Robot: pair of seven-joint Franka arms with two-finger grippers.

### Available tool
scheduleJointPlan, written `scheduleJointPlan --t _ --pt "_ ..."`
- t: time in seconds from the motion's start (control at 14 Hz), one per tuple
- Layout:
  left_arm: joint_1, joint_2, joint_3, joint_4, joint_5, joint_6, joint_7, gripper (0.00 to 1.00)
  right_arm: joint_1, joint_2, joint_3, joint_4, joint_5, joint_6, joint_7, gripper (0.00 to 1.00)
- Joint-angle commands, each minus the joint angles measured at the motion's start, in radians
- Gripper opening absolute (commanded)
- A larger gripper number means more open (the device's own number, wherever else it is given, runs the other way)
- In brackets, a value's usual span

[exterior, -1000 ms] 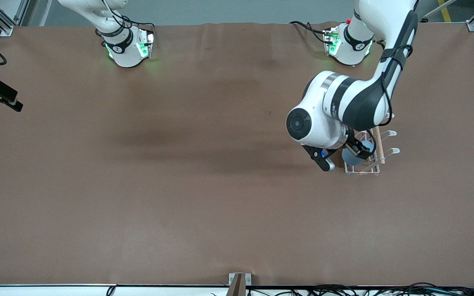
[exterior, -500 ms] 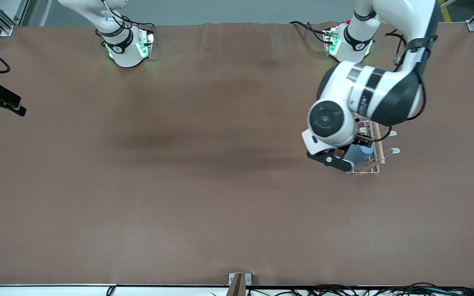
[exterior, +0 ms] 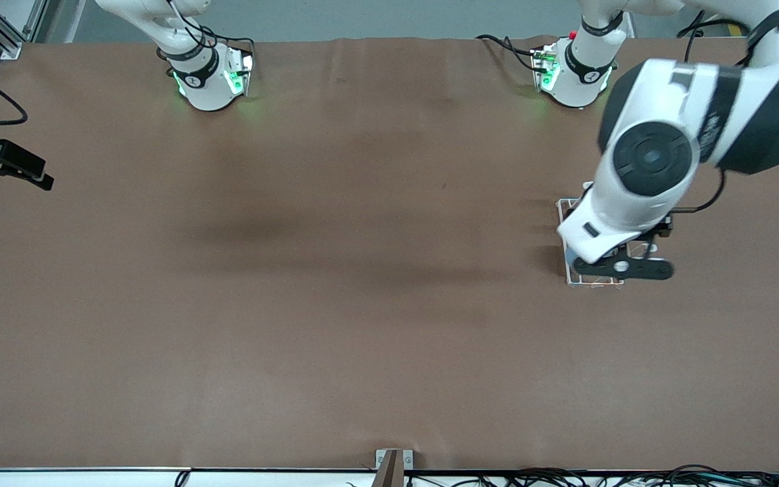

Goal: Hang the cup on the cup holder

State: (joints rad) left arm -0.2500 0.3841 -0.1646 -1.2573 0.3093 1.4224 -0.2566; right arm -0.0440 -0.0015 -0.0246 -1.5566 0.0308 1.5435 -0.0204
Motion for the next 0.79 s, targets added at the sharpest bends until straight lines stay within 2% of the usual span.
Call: scheduleJointPlan --t 0.0,0.14,0.21,0.43,0.71 --pt "0.083 -0.089 -0.006 -0.017 -0.086 0.018 -0.001 1.00 -0.005 -0.014 0.009 -0.011 0.000 -0.005 0.000 1.00" --pt "0.174 -0.157 0.000 -0.033 -0.217 0.018 0.006 1.00 -0.005 -0.014 0.009 -0.010 0.000 -0.003 0.000 1.00" --pt "0.181 -0.194 0.008 -0.062 -0.248 0.018 0.025 1.00 -0.005 -0.012 0.009 -0.008 0.000 -0.003 0.000 1.00" --pt "0.199 -0.293 0.036 -0.141 -0.272 0.039 0.046 1.00 -0.005 -0.014 0.009 -0.007 0.000 -0.010 0.002 1.00" --pt "0.206 -0.454 0.098 -0.347 -0.306 0.122 0.192 1.00 -0.008 -0.014 0.009 -0.008 0.001 -0.013 -0.001 1.00"
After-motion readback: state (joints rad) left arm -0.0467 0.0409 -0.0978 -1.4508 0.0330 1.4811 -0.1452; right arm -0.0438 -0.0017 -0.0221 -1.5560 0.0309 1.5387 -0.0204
